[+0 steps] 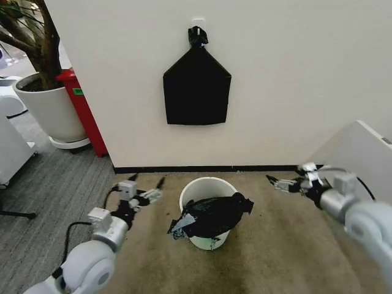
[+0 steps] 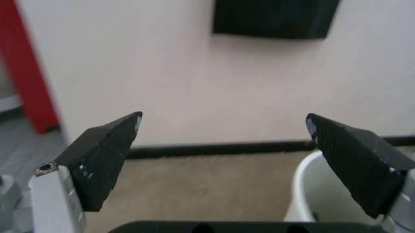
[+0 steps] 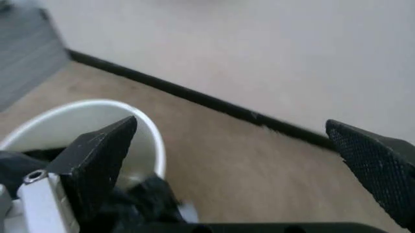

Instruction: Place the garbage bag over the trash bin.

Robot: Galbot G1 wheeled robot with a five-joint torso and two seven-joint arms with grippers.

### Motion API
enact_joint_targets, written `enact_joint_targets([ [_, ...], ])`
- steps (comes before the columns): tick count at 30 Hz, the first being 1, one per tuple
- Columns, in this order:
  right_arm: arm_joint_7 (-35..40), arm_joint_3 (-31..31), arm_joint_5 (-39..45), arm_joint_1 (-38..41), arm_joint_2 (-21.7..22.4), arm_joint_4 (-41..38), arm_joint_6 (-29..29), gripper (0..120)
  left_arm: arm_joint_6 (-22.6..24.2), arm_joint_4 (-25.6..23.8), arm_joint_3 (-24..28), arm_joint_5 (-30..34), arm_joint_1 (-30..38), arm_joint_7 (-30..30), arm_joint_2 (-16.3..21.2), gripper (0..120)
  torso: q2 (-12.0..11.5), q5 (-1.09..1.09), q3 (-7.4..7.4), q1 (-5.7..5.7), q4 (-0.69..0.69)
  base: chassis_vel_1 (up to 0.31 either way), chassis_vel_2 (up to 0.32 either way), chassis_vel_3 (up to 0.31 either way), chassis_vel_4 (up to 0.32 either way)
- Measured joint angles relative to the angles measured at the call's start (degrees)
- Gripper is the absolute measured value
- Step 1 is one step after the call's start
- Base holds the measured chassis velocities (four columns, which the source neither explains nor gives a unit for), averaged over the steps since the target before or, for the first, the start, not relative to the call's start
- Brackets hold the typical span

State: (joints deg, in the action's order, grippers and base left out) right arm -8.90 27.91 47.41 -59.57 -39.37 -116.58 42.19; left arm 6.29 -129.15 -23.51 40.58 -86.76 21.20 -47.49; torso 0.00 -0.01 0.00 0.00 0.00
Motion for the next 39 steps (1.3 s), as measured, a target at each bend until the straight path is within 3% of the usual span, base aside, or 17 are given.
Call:
enact_joint_targets([
  [2,-0.6,-5.2,-0.2,5.2,0.2,1.8,0.4,100,0.5,-0.5,-1.9,-0.5,-2.1,0.1,-0.7,100,0.0,0.02,0.0,0.0,0.0,0.0,0.0,0.0,0.0],
  [3,-0.8,-13.1,-0.4,12.6,-0.1,4.3,0.5,100,1.1,-1.4,-3.8,-0.9,-4.3,0.3,-1.6,100,0.0,0.03,0.01,0.0,0.02,0.0,0.0,0.0,0.0],
  [6,-0.5,-27.2,1.1,25.0,-1.8,9.6,0.5,100,2.5,-3.2,-7.1,-2.4,-8.2,0.7,-4.2,100,0.0,-0.04,0.0,0.0,0.02,0.0,0.0,0.0,0.0],
  [7,-0.5,-27.2,1.1,25.0,-1.8,9.6,0.5,100,2.5,-3.2,-7.1,-2.4,-8.2,0.7,-4.2,100,0.0,-0.04,0.0,0.0,0.02,0.0,0.0,0.0,0.0],
  [13,1.8,-45.8,8.2,41.1,-5.7,20.3,0.3,100,2.6,-4.2,-11.8,-6.0,-12.4,-0.5,-9.6,100,0.0,0.01,0.01,0.0,0.02,0.0,0.0,0.0,0.0],
  [15,1.8,-47.9,8.9,43.0,-5.8,21.4,0.3,100,2.6,-4.3,-12.1,-6.3,-12.7,-0.7,-10.1,100,0.0,0.01,0.01,0.0,0.02,0.0,0.0,0.0,0.0],
  [17,1.7,-58.0,12.5,50.6,-6.0,25.9,0.3,100,2.3,-4.9,-12.6,-7.3,-13.5,-1.2,-11.9,100,0.0,-0.02,0.0,0.0,0.0,0.0,0.0,0.0,0.0],
  [21,2.0,-69.9,18.0,57.7,-7.1,30.4,0.2,100,2.1,-5.2,-12.6,-8.0,-13.5,-1.6,-13.6,100,0.0,0.01,0.0,0.0,-0.02,0.0,0.0,0.0,0.0],
  [22,2.0,-69.9,18.0,57.7,-7.1,30.4,0.2,100,2.1,-5.2,-12.6,-8.0,-13.5,-1.6,-13.6,100,0.0,0.01,0.0,0.0,-0.02,0.0,0.0,0.0,0.0],
  [25,1.5,-77.5,19.9,62.5,-9.0,33.0,0.1,100,1.9,-5.2,-12.5,-8.4,-13.3,-2.0,-14.3,100,0.0,-0.01,0.0,0.0,-0.02,0.0,0.0,0.0,0.0],
  [28,-0.5,-84.3,19.6,65.8,-13.1,38.0,0.1,100,1.7,-5.3,-12.4,-8.5,-12.7,-2.3,-14.4,100,0.0,0.01,0.0,0.0,0.01,0.0,0.0,0.0,0.0],
  [35,-3.4,-88.6,16.4,67.1,-19.9,46.5,0.0,100,1.6,-5.4,-12.2,-8.4,-11.8,-2.9,-13.5,100,0.0,-0.01,0.0,0.0,0.0,0.0,0.0,0.0,0.0],
  [39,-4.3,-89.4,15.5,67.0,-20.9,48.7,0.0,99,1.1,-5.4,-12.2,-8.5,-11.8,-3.2,-13.6,100,0.0,0.0,0.0,0.0,0.01,0.0,0.0,0.0,0.0],
])
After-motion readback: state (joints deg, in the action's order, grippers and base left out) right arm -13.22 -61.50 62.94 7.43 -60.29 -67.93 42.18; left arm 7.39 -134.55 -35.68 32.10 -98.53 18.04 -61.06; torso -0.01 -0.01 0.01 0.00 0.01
